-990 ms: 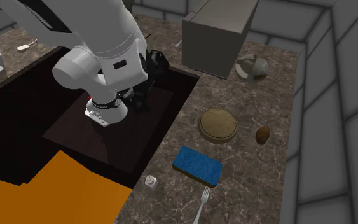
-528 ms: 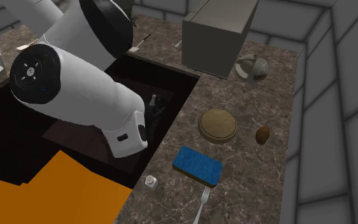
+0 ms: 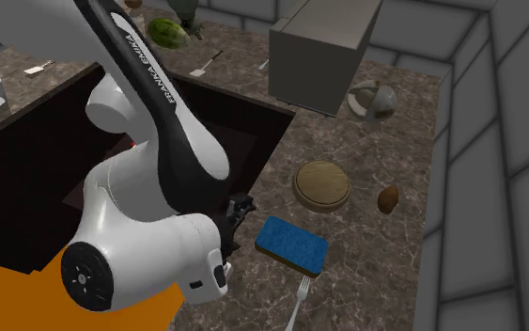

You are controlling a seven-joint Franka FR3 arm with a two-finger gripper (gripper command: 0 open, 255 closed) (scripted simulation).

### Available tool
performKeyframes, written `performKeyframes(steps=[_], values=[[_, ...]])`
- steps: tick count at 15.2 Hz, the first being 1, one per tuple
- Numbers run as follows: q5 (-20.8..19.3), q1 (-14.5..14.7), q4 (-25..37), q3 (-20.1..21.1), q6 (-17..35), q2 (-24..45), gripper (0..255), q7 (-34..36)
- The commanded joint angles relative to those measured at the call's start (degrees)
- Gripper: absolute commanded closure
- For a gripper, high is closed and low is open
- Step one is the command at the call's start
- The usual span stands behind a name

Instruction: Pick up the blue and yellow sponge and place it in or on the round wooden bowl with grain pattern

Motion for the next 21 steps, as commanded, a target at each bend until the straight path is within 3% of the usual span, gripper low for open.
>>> performKeyframes(steps=[1, 3, 6, 10, 15, 17, 21], values=[[9.22, 0.72, 2.24, -3.0, -4.14, 9.71, 0, -9.05], [17.36, -2.75, 5.48, -1.39, -9.75, 19.92, 0, -16.16], [25.02, -10.27, 10.3, 4.46, -15.91, 31.1, 0, -22.55], [31.55, -18.56, 17.15, 11.77, -21.66, 42.76, 0, -27.27], [37.12, -26.44, 26.9, 19.46, -26.87, 55.56, 0, -29.91], [38.27, -28.21, 29.72, 21.3, -27.99, 58.79, 0, -30.16], [39.71, -26.83, 28.28, 22.31, -26.3, 58.92, 0, -30.56]])
